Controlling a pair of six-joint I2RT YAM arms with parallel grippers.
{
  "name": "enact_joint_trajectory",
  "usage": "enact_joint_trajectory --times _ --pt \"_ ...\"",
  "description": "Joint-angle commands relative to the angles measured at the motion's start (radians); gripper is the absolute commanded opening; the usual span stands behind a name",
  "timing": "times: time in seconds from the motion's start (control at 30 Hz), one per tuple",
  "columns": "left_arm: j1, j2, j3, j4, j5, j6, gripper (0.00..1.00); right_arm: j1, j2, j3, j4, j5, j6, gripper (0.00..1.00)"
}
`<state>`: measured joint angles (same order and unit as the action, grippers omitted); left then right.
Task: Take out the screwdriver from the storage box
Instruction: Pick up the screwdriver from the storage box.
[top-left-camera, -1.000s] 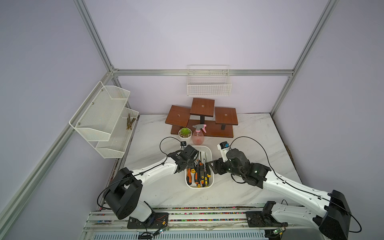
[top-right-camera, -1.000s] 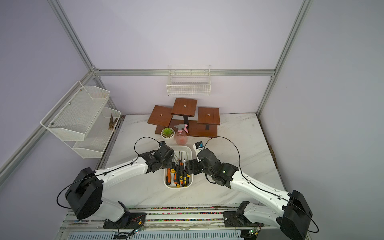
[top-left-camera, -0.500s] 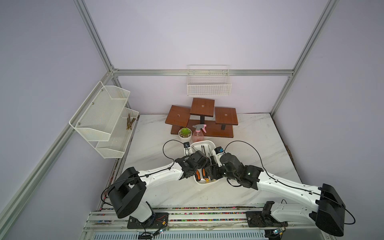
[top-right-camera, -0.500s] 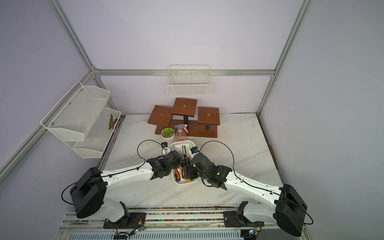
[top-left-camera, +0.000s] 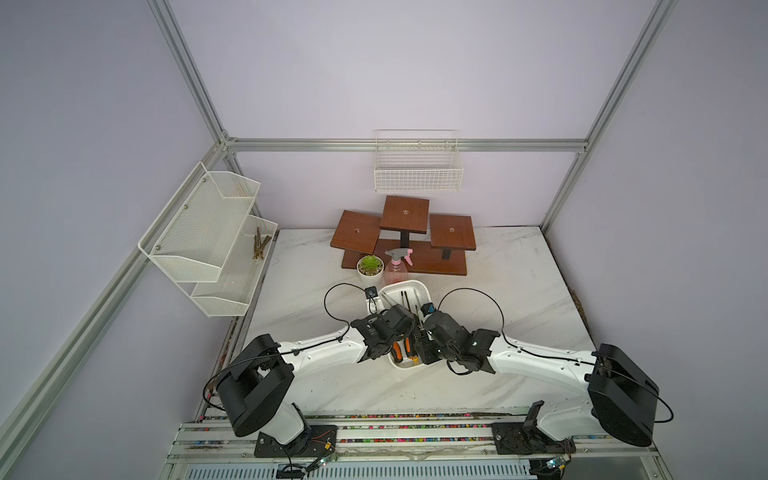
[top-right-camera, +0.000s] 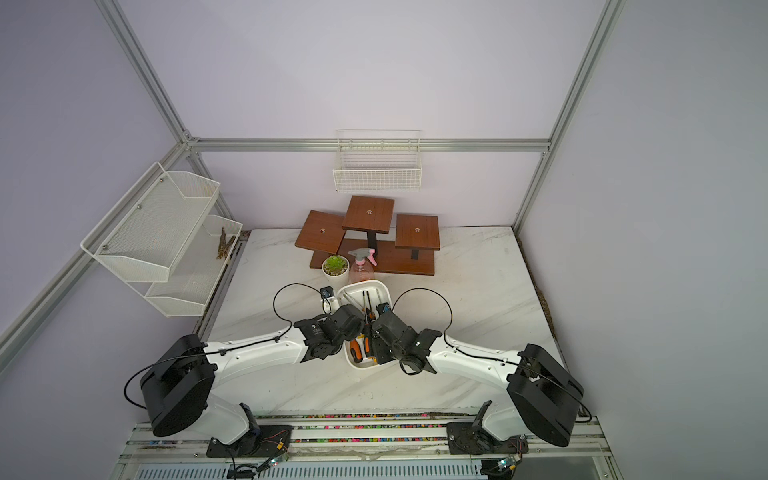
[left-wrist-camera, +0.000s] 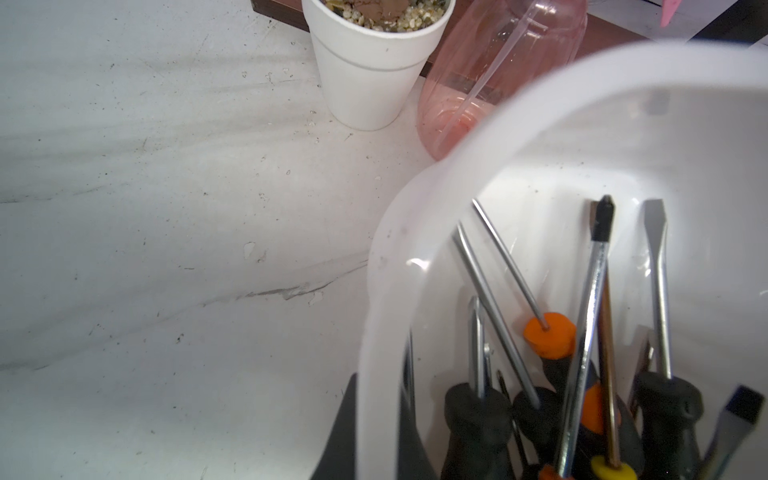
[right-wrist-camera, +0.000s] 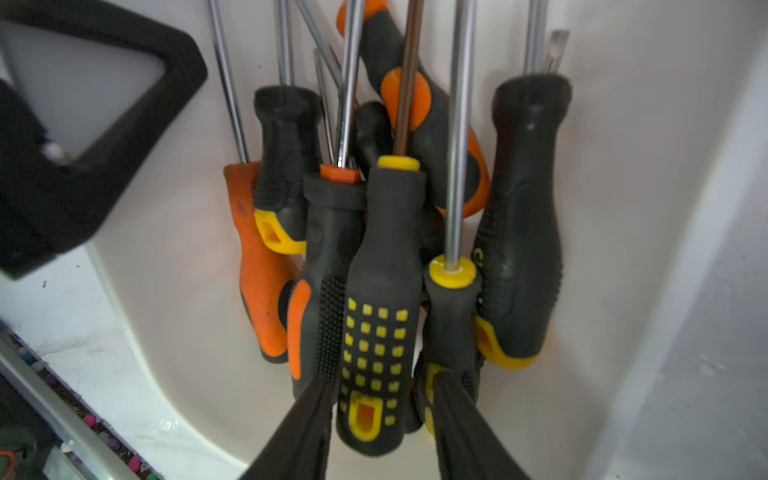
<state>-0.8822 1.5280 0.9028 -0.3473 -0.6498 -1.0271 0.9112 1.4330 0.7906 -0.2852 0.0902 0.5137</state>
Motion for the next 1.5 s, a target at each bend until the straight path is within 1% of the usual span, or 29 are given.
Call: enact_joint_trajectory --times 0.0,0.13,0.37,0.4,0.53,0.63,0.67,0.83,0.97,1.13,1.33,1.47 --pt "-0.012 -0.025 0.012 0.096 -0.058 -0.034 0.0 0.005 0.022 0.044 0.0 0.037 -0.001 0.39" --pt "-0.021 -0.03 0.007 0.096 -0.068 -0.033 0.0 0.003 0.041 0.057 -0.009 0.068 0.006 0.36" --pt "-0.039 -0.018 0.016 0.099 -0.076 -0.024 0.0 0.004 0.115 0.1 -0.025 0.107 -0.011 0.38" --pt "-0.04 -0.019 0.015 0.099 -0.075 -0.024 0.0 0.002 0.137 0.103 -0.025 0.113 -0.011 0.36" --pt "-0.04 -0.027 0.003 0.097 -0.076 -0.027 0.0 -0.003 0.14 0.104 -0.018 0.12 -0.008 0.23" --pt "-0.04 -0.032 -0.008 0.096 -0.079 -0.035 0.0 -0.004 0.131 0.099 -0.014 0.122 -0.007 0.05" --pt "-0.039 -0.032 -0.01 0.094 -0.083 -0.041 0.0 -0.004 0.118 0.092 -0.005 0.12 -0.009 0.0" --pt "-0.04 -0.021 -0.007 0.069 -0.096 -0.06 0.0 -0.003 -0.007 0.058 0.03 0.094 -0.029 0.0" --pt "-0.04 -0.013 -0.001 0.06 -0.109 -0.068 0.0 -0.002 -0.115 0.037 0.06 0.019 -0.056 0.0" --pt "-0.039 -0.005 0.007 0.046 -0.121 -0.077 0.0 -0.002 -0.164 0.018 0.059 -0.056 -0.043 0.0" --pt "-0.04 -0.009 0.009 0.019 -0.156 -0.076 0.0 -0.002 -0.252 -0.035 0.017 -0.034 -0.008 0.0" --pt "-0.034 -0.018 0.007 0.019 -0.174 -0.038 0.0 -0.002 -0.351 -0.073 -0.069 0.013 0.021 0.0"
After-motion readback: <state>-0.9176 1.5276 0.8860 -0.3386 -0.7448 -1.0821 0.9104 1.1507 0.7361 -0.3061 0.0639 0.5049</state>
